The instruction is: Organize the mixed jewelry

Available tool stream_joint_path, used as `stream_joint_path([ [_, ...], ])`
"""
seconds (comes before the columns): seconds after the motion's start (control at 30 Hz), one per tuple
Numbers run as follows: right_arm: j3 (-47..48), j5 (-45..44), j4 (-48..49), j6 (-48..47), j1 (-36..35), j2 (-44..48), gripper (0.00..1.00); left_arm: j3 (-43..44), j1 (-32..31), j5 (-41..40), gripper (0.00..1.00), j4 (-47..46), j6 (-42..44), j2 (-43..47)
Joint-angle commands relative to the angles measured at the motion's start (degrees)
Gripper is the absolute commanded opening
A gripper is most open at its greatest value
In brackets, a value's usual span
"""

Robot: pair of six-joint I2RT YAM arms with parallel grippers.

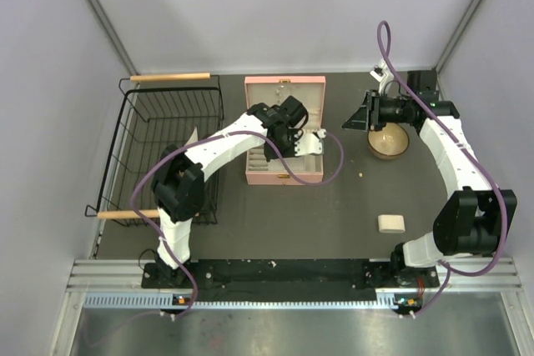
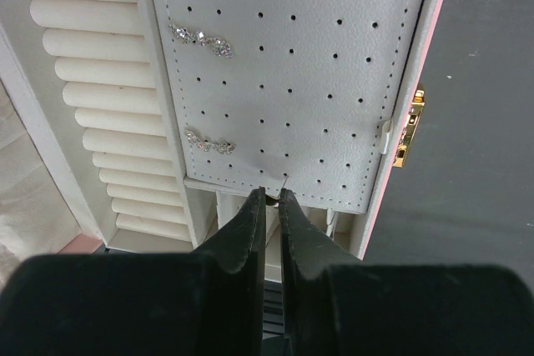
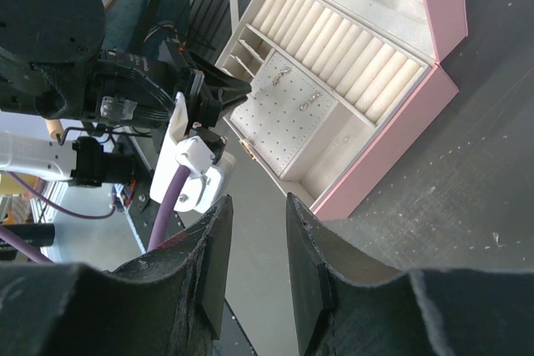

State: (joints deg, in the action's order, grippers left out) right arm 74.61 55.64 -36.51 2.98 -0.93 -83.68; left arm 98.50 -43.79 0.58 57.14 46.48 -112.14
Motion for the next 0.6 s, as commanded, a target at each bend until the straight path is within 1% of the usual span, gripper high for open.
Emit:
stream_joint_path([
  [0.0,0.71,0.61,1.27,-0.96,0.67,1.24,0.33,-0.33,0.2,1.27,0.0,0.69,0.54,-1.59],
  [0.57,0.28,0.44,1.27,-1.22,0.75,1.15,0.33,2.49,-0.33,2.06,0.0,1.83,0.45,-3.88],
])
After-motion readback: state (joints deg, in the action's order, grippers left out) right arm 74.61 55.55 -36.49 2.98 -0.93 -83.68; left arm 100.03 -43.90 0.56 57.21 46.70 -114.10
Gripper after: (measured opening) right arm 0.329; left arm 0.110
